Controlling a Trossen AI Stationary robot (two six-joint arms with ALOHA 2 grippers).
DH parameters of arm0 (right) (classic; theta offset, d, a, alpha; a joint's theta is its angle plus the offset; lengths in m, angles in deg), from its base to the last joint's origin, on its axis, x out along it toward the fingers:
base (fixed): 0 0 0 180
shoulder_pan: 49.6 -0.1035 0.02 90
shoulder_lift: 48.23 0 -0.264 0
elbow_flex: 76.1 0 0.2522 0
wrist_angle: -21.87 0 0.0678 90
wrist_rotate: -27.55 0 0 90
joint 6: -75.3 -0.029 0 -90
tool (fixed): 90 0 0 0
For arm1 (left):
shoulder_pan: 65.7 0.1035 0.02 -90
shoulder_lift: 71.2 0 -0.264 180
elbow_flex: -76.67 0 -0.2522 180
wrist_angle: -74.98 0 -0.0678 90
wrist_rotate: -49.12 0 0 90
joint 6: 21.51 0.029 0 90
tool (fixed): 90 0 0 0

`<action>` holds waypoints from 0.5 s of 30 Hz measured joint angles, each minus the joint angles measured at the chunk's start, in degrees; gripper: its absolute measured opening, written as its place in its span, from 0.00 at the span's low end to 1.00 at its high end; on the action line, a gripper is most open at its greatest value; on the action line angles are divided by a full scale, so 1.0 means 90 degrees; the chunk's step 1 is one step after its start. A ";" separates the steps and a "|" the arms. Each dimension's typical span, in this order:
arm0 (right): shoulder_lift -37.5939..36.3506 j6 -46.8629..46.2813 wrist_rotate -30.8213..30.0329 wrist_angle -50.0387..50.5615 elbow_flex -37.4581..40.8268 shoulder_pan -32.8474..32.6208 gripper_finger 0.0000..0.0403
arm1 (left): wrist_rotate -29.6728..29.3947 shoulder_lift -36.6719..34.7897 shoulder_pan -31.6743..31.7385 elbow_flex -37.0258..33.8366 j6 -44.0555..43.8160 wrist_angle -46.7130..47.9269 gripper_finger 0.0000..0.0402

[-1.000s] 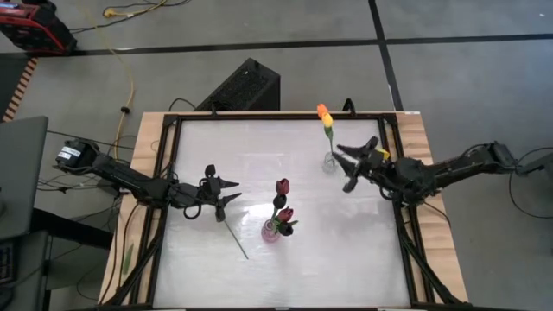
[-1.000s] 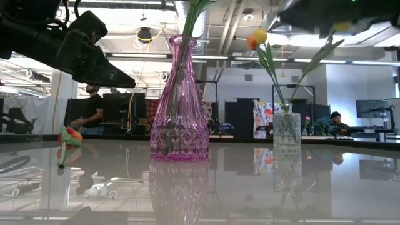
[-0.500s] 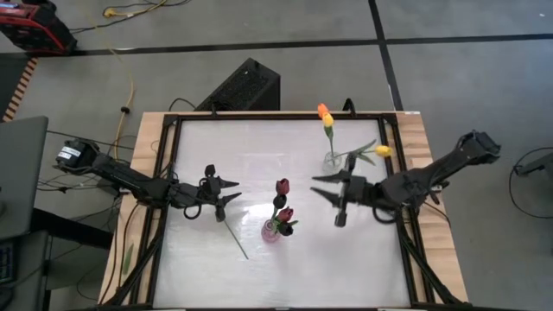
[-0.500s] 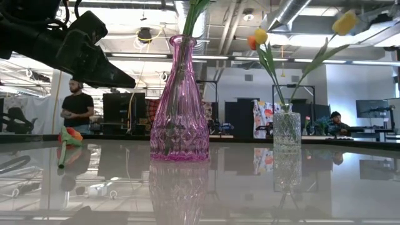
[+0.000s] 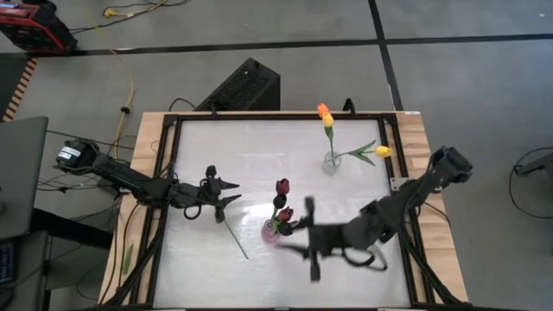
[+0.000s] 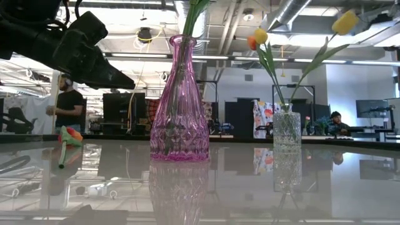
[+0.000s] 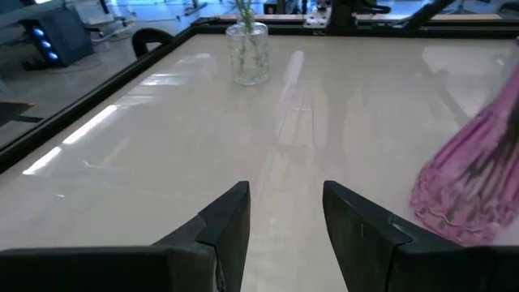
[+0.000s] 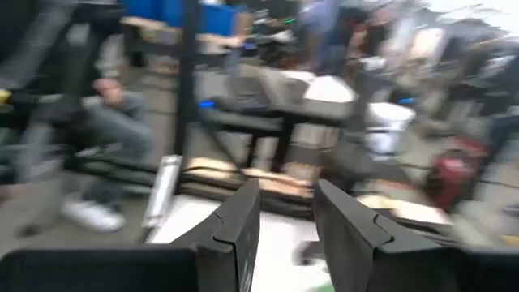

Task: Sort flowers into vase by color
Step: Put the orange flower into the transparent vase

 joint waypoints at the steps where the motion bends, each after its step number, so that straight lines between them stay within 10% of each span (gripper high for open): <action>1: 0.0206 -0.0140 0.0169 0.0095 -0.0206 -0.0031 0.36 | 0.0049 -0.0002 0.0000 0.0000 0.0000 0.0013 0.36; 15: 0.2831 -0.2555 0.1522 0.1516 -0.2581 0.0065 0.36 | 0.0161 -0.0002 0.0000 0.0002 -0.0151 0.0188 0.36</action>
